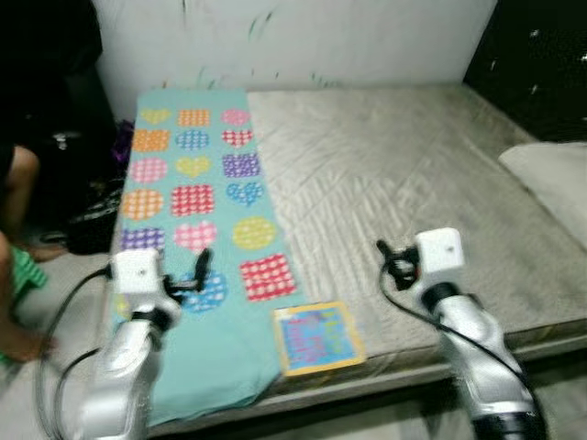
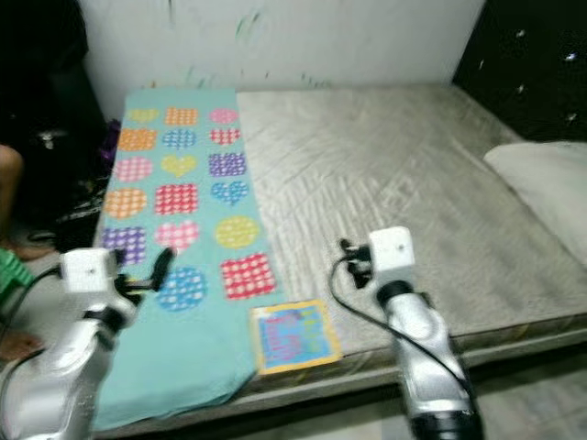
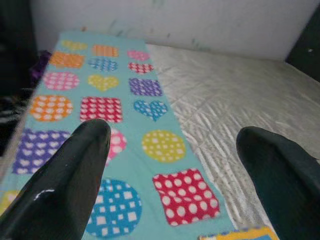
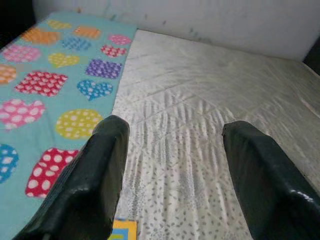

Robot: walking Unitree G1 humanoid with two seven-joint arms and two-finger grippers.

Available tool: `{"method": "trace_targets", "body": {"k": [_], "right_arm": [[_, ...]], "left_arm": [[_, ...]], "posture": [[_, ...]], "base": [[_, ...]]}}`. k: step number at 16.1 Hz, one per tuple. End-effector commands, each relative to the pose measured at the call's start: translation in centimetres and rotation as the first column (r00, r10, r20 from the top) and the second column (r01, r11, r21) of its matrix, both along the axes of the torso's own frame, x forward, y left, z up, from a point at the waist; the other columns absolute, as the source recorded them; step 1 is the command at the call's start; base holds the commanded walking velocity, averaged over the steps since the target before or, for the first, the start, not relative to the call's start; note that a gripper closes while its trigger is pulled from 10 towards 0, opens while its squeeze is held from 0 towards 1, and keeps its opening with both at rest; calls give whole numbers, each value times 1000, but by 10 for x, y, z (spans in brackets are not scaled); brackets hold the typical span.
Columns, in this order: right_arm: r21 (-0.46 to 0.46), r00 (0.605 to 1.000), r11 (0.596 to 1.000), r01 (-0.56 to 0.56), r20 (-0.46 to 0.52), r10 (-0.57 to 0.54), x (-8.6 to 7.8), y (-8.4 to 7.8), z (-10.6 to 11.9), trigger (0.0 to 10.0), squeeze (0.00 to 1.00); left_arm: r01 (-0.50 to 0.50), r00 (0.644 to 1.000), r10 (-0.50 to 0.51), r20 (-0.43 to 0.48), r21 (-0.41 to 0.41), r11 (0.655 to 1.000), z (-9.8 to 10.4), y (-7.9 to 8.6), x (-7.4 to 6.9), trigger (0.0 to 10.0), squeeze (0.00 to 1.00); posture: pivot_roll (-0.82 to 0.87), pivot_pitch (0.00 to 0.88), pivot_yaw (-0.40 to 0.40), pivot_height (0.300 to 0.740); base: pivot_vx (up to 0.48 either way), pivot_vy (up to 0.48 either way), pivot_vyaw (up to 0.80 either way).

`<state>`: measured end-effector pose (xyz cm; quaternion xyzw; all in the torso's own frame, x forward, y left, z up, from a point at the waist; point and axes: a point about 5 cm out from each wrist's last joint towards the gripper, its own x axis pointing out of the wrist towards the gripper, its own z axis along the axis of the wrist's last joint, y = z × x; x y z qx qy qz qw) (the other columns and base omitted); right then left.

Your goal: Clean up the room

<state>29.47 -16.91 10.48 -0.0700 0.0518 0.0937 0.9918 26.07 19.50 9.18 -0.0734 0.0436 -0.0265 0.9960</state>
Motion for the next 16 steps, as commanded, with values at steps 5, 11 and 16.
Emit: {"method": "trace_targets", "body": {"k": [5, 11, 16], "right_arm": [[-19, 1000, 1000, 17, 4, -17, 0, -8, 2, 10000, 0], [-21, 1000, 1000, 19, 4, -19, -1, -9, 1, 10000, 0], [-23, 1000, 1000, 16, 0, -16, -1, -9, 0, 10000, 0]], "left_arm": [[15, 1000, -15, 10, -12, 1000, 1, -6, 2, 10000, 0], [87, 995, -84, 47, -79, 993, 6, -13, 1, 10000, 0], [102, 994, -97, 58, -86, 991, 7, -15, 0, 10000, 0]], "posture": [[-135, 0, -8, 740], [-139, 0, -5, 740], [-137, 0, -10, 740]], "base": [[0, -149, 0], [0, 0, 0], [234, 0, 0]]}}
